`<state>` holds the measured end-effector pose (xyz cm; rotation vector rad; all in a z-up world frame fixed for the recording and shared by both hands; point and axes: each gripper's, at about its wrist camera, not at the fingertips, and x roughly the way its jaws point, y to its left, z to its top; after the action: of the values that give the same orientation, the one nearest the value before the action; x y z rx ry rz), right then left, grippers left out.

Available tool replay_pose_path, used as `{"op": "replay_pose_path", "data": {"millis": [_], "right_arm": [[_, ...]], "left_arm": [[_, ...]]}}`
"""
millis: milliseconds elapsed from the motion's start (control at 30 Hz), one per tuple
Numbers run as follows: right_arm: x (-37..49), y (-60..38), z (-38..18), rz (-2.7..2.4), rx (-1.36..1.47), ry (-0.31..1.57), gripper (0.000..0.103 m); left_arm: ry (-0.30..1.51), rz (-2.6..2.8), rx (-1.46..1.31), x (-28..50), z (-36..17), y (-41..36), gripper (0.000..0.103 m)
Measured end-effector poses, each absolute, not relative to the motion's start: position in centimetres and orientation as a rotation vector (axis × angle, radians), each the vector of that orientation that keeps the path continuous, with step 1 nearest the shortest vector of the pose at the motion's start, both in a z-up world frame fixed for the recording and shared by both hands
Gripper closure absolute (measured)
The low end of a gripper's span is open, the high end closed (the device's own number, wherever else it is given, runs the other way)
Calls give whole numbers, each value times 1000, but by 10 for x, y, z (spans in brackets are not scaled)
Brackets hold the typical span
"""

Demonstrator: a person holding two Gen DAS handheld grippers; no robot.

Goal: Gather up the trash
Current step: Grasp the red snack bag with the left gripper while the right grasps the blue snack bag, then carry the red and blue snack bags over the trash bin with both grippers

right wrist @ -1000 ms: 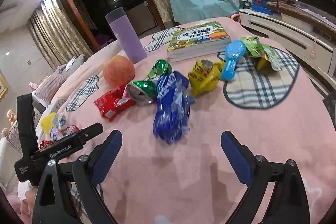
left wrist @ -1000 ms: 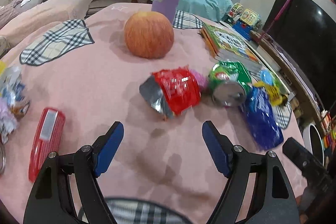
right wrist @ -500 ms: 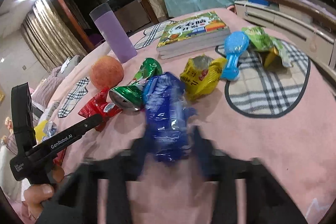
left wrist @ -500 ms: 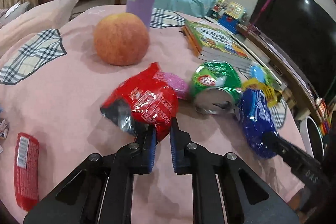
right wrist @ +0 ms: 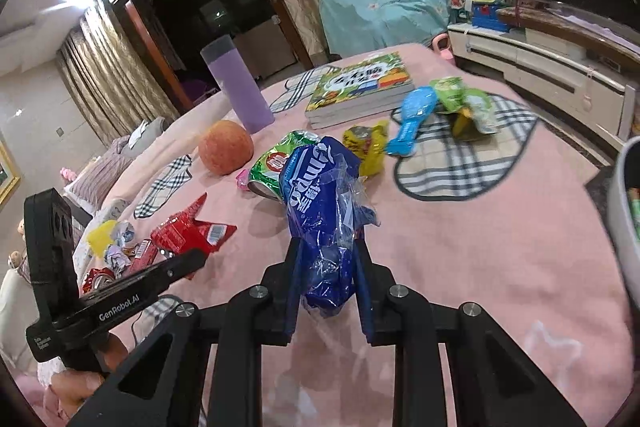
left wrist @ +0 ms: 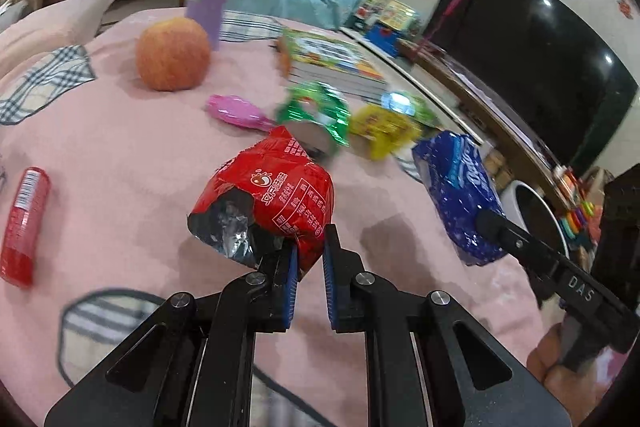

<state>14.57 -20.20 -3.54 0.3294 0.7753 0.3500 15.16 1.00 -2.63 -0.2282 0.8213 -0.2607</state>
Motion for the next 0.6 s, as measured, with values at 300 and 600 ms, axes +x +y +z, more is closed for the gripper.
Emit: {"op": "replay_pose_path", "data": {"millis": [300, 600], "right_arm": [[109, -254, -29, 281, 363, 748, 79], [76, -306, -30, 193, 389, 723, 79]], "left_arm": [[836, -393, -164, 130, -19, -56, 92], [851, -501, -85, 120, -13, -116, 92]]}}
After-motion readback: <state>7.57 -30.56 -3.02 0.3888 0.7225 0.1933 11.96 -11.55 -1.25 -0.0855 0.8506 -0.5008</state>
